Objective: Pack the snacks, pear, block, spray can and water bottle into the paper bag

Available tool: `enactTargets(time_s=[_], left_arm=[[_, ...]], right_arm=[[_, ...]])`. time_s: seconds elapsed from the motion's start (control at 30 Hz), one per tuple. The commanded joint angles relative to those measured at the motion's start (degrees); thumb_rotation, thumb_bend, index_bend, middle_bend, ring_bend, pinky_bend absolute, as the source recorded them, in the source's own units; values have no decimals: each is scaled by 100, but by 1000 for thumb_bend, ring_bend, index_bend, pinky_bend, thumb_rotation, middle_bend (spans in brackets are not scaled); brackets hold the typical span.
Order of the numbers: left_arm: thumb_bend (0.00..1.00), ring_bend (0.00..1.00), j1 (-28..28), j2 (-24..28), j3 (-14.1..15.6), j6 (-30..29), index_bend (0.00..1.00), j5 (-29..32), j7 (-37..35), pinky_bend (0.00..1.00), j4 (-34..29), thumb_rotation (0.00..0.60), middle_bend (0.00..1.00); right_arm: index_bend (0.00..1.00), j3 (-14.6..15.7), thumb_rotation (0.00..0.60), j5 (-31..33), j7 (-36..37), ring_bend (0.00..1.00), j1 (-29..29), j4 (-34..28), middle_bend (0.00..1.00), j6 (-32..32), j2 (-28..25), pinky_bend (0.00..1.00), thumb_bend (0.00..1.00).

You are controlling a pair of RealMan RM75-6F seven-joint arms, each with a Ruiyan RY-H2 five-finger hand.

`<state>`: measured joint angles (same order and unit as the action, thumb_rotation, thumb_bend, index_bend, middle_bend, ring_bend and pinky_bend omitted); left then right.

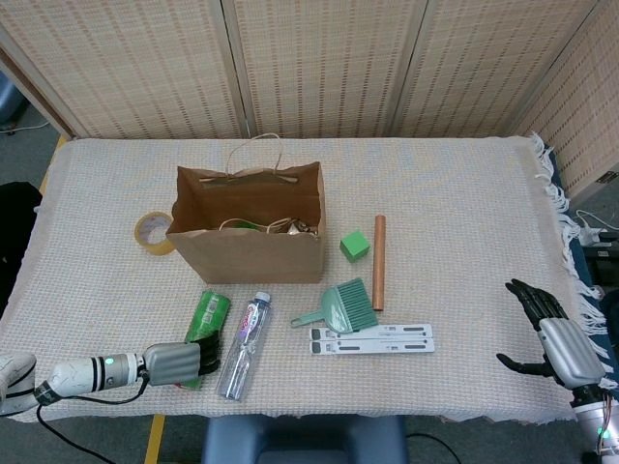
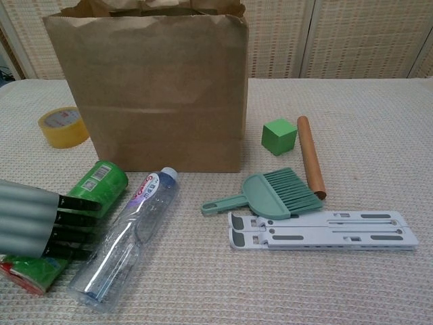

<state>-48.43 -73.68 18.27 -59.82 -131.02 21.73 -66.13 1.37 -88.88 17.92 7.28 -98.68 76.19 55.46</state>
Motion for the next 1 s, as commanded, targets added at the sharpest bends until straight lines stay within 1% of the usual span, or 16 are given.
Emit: enactTargets(time_s=[0.03,0.13,0.27,0.4,0.5,0.57,0.6,0.7,0.73,0.8,0.87,0.93,0.97,1.0], left_arm=[[684,546,34,67,21,-84,632,61,6,757,45,600,592],[688,563,94,207,-6,-215,649,172,33,773,18,600,609],[690,567,323,575,-137,-464,655,555,118,777,-77,600,613],[690,567,578,974,-248,-677,655,927,208,777,-40,600,615],[690,569,786,1224,-384,-881,656,1256,201,778,29,600,617],[689,571,954,1329,-574,-1089,659,1574,169,779,71,600,619],[689,577,1045,1338,-700,-1212,661,1764,141,782,84,600,620],[690,612,1439,1150,-1309,-1744,665,2672,-91,808,27,600,624],[690,614,1570,1023,-1570,-1935,665,3052,-254,810,-65,600,624],[690,615,1692,835,-1960,-2171,665,3563,-475,810,-273,600,624],[690,617,1752,635,-2390,-2395,666,4053,-740,813,-623,600,627],[691,620,1754,493,-2741,-2536,667,4419,-959,816,-1010,600,629],[691,620,1749,402,-2974,-2596,667,4684,-1096,815,-1323,600,629],[691,620,1741,345,-3142,-2606,668,4899,-1191,814,-1597,600,629]], right_arm=[[0,0,600,1,-8,0,-1,1,0,1,2,17,59],[0,-3,600,7,-14,0,-1,-3,0,1,1,17,58],[0,-7,600,24,-18,0,-3,-8,0,-3,-3,17,59],[0,-9,600,26,-30,0,-5,-6,0,0,2,17,59],[0,-11,600,35,-58,0,-5,-6,0,-3,12,17,59],[0,-14,600,42,-86,0,-10,1,0,3,26,17,59],[0,-16,600,45,-98,0,-11,5,0,7,32,17,58],[0,-22,600,53,-149,0,-15,7,0,14,48,17,59],[0,-25,600,58,-165,0,-17,7,0,19,56,17,59],[0,-30,600,67,-185,0,-19,11,0,23,63,17,59],[0,-34,600,76,-198,0,-24,14,0,30,70,17,59],[0,-35,600,75,-201,0,-28,18,0,37,72,17,59],[0,-35,600,73,-204,0,-29,21,0,39,74,17,59],[0,-34,600,70,-204,0,-30,22,0,40,75,17,59]])
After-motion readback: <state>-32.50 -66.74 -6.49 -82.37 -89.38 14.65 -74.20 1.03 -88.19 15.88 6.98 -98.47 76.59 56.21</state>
